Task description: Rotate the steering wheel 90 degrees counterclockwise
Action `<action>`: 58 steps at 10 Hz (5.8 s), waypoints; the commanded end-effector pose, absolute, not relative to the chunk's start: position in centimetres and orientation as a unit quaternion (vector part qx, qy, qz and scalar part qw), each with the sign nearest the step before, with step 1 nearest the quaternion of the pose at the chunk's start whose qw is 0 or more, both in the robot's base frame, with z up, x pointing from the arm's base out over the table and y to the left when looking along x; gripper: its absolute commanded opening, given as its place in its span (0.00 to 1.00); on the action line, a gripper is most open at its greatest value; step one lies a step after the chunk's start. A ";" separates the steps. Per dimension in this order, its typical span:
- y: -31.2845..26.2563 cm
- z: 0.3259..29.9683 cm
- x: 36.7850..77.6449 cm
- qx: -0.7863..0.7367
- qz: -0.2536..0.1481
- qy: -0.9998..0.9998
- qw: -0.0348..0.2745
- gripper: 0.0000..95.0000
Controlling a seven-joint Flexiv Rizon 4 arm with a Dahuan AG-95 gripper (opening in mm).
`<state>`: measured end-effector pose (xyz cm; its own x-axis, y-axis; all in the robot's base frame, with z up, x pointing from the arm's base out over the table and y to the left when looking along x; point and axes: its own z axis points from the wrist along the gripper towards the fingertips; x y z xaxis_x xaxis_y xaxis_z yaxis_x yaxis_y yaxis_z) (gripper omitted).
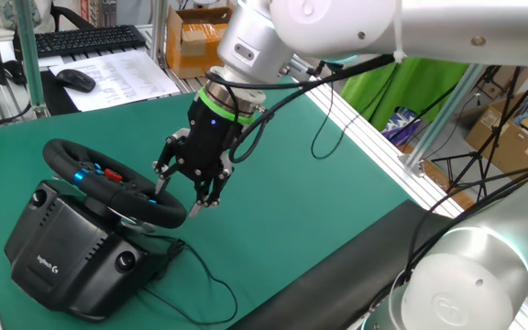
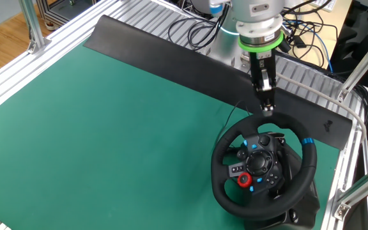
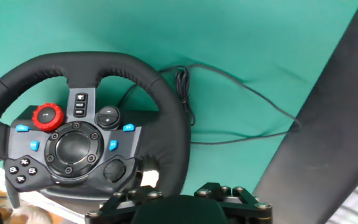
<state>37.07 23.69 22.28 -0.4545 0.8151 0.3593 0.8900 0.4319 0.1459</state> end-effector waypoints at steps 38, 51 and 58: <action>27.4 19.4 39.7 -0.503 -0.169 -0.845 0.064 0.20; 27.2 17.0 42.9 -0.438 -0.146 -0.886 0.044 0.40; 27.1 16.2 43.6 -0.414 -0.138 -0.899 0.039 0.40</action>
